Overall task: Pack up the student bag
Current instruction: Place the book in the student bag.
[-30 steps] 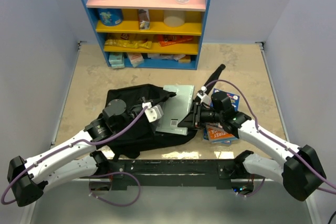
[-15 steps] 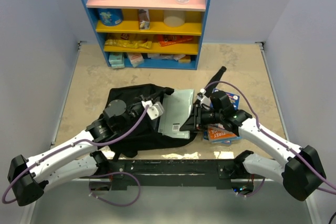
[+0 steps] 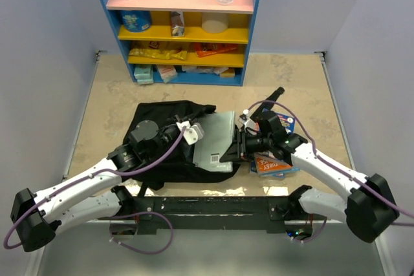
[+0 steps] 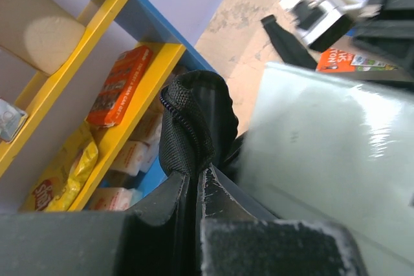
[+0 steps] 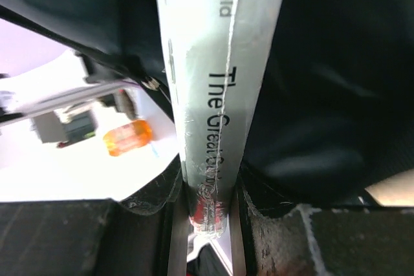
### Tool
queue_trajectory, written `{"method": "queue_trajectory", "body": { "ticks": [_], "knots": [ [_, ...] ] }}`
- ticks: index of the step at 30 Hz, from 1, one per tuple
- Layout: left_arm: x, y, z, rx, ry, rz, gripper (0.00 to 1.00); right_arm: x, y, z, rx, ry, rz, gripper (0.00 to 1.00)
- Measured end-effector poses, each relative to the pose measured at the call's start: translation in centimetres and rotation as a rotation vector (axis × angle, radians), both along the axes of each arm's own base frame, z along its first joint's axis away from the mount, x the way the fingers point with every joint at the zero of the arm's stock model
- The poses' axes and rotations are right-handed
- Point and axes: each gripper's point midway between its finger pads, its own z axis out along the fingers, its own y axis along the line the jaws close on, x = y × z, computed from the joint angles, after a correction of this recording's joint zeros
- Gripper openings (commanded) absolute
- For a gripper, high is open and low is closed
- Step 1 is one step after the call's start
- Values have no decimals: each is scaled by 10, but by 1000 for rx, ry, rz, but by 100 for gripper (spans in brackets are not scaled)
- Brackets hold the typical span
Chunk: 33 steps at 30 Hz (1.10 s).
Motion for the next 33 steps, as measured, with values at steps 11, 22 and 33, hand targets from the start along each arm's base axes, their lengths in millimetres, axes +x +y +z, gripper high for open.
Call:
{"method": "queue_trajectory", "body": {
  "ticks": [11, 22, 33],
  "knots": [
    [-13, -20, 5, 4, 52, -119, 0, 33, 80, 6, 120, -72, 105, 0],
    [-18, -21, -1, 16, 97, -138, 0, 58, 123, -51, 43, -93, 80, 41],
    [-22, -15, 8, 6, 75, -138, 0, 87, 125, -24, -60, -307, 98, 99]
  ]
}}
